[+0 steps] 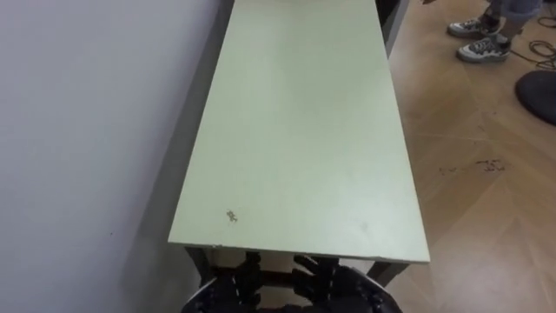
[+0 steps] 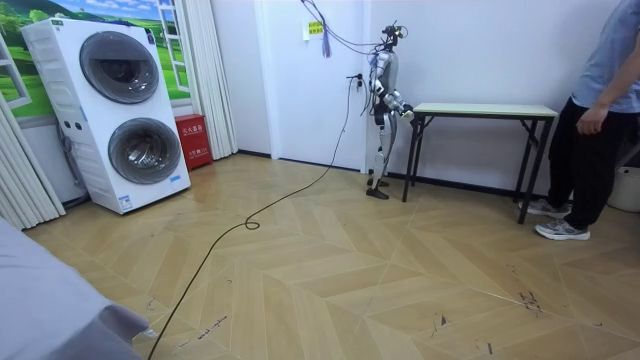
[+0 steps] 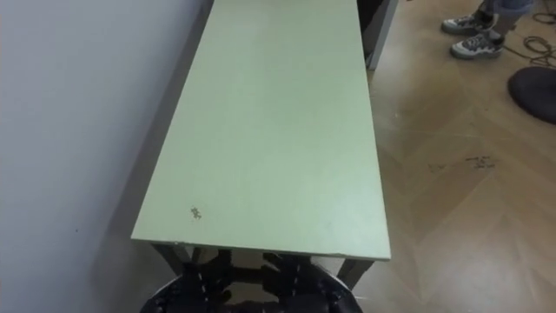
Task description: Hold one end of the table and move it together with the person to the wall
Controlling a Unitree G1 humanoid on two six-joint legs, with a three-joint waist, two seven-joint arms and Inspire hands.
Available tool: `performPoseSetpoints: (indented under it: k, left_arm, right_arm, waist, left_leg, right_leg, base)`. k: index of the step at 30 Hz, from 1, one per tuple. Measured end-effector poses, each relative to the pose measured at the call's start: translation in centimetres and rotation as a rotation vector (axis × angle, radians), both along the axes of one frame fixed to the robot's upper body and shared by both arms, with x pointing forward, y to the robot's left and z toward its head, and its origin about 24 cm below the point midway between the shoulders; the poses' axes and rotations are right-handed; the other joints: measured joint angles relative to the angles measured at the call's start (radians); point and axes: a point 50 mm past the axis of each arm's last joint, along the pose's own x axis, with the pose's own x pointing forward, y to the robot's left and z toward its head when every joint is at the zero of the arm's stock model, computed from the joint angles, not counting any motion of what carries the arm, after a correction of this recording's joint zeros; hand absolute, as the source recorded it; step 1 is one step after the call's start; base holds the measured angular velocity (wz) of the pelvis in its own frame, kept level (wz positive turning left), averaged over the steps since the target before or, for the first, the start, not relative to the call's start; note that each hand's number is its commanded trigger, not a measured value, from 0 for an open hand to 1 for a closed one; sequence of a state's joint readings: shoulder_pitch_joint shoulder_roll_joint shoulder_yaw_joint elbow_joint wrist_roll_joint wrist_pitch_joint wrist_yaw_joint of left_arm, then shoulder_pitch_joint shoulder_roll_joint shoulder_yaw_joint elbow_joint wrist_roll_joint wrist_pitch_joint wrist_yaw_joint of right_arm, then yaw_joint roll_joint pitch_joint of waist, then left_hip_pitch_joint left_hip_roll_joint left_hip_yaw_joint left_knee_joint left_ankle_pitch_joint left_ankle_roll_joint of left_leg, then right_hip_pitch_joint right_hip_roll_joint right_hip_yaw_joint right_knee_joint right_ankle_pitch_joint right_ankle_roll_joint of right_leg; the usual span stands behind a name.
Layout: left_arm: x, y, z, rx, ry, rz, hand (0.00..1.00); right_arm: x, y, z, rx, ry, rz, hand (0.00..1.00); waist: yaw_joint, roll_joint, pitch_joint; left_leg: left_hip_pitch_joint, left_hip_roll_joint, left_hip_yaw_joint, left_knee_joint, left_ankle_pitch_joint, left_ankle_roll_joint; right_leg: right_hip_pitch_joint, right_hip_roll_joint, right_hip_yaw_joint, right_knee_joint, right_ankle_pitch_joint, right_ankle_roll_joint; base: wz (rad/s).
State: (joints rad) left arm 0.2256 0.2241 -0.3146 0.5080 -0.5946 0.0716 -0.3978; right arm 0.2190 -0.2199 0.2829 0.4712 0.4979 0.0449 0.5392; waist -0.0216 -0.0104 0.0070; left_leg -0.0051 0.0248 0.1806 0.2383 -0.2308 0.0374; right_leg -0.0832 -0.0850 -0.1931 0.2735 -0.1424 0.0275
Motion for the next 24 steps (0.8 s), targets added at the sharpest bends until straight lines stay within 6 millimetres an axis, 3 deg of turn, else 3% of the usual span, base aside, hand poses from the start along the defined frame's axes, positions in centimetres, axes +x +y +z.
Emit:
performPoseSetpoints:
  k: [8,16,24]
  left_arm:
    - [-1.9,2.7,-3.2,0.183,0.173,0.128,0.00]
    - [-4.6,4.4,-4.6,0.344,0.282,0.264,0.00]
    - [-7.1,5.9,-5.3,0.496,0.359,0.284,0.00]
  right_arm:
    - [-3.2,-3.3,-3.9,-0.187,0.229,-0.134,0.00]
    - [-5.8,-5.2,-5.5,-0.293,0.351,-0.285,0.00]
    - [-7.7,-5.5,-6.2,-0.352,0.424,-0.331,0.00]
  waist:
    - [-0.001,0.004,0.0063]
    - [0.000,0.011,0.0068]
    - [0.004,0.013,0.0050]
  left_leg:
    - [0.024,0.001,0.008,-0.031,-0.001,-0.001]
    - [0.056,0.001,0.008,-0.043,-0.003,-0.005]
    - [0.088,0.000,0.005,-0.069,-0.003,-0.005]
  right_leg:
    - [0.024,0.003,-0.008,-0.016,0.002,0.000]
    - [0.055,0.016,-0.005,-0.039,0.007,0.000]
    - [0.082,0.017,-0.002,-0.056,0.007,0.000]
  base:
    - [-0.02]
    - [-0.02]
    - [0.00]
